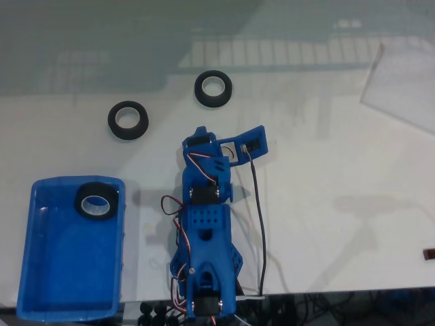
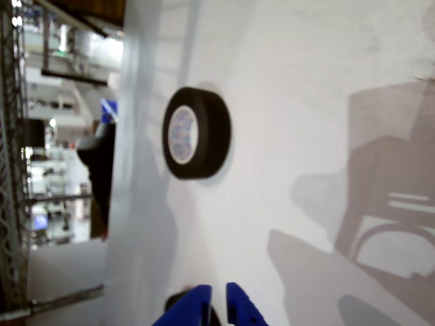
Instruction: Grasp all tape and put them in the bin.
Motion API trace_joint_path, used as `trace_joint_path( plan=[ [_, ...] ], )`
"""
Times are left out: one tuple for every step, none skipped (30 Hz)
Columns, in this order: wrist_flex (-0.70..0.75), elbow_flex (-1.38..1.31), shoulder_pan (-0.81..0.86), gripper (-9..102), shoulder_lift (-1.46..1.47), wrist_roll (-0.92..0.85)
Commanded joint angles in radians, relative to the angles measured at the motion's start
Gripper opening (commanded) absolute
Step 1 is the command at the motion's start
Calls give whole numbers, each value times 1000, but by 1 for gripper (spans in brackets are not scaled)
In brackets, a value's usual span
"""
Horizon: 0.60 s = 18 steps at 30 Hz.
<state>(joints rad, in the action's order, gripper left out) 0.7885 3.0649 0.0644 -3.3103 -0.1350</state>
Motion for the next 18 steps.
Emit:
trace_joint_path(
  plan=[
    [-2,35,-5,0,-14,-9],
    [-2,35,-5,0,-14,-11],
    [-2,35,-5,0,-14,-11],
    [-2,35,-6,0,-14,-12],
    [-2,35,-6,0,-14,-11],
    [-2,35,-6,0,-14,-11],
    [-2,35,-6,0,-14,-11],
    [-3,35,-6,0,-14,-5],
    [-3,35,-6,2,-14,0],
    [-3,35,-3,6,-14,9],
    [-3,32,3,11,-8,18],
    [-8,28,11,17,8,26],
    [-17,18,15,22,31,31],
    [-26,3,20,24,60,34],
    [-28,-26,26,27,97,37],
    [-28,-69,34,29,144,44],
    [-28,-118,41,30,199,52],
    [-28,-175,51,31,262,61]
  ],
)
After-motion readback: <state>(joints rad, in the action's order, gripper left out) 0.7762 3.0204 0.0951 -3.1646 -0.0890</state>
